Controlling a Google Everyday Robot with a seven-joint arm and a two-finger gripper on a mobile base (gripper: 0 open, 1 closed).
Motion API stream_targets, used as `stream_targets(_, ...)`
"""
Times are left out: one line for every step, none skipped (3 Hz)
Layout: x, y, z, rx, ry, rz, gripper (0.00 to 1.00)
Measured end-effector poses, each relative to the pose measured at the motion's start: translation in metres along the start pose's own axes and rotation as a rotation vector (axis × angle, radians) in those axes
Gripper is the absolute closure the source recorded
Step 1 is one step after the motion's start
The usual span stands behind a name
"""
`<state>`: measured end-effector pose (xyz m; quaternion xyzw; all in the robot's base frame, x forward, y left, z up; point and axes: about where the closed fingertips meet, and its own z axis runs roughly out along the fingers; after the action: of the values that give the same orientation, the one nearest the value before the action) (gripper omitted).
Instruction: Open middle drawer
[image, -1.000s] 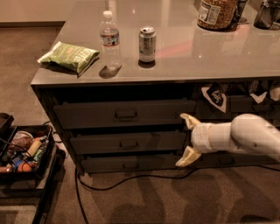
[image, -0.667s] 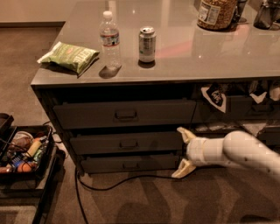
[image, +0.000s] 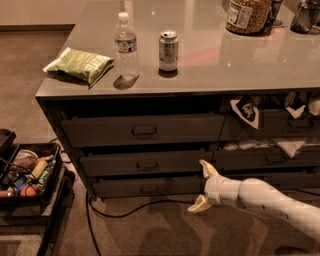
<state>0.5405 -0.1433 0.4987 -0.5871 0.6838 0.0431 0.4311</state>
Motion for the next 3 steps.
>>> stream_targets(0.009,-0.037,0.045,0.015,-0.045,-0.056,0.0)
stream_targets(0.009,-0.036,0.045,0.014,-0.045,-0.056,0.0)
stream_targets(0.016,-0.036,0.055,-0.008,-0.084,-0.039,0.0)
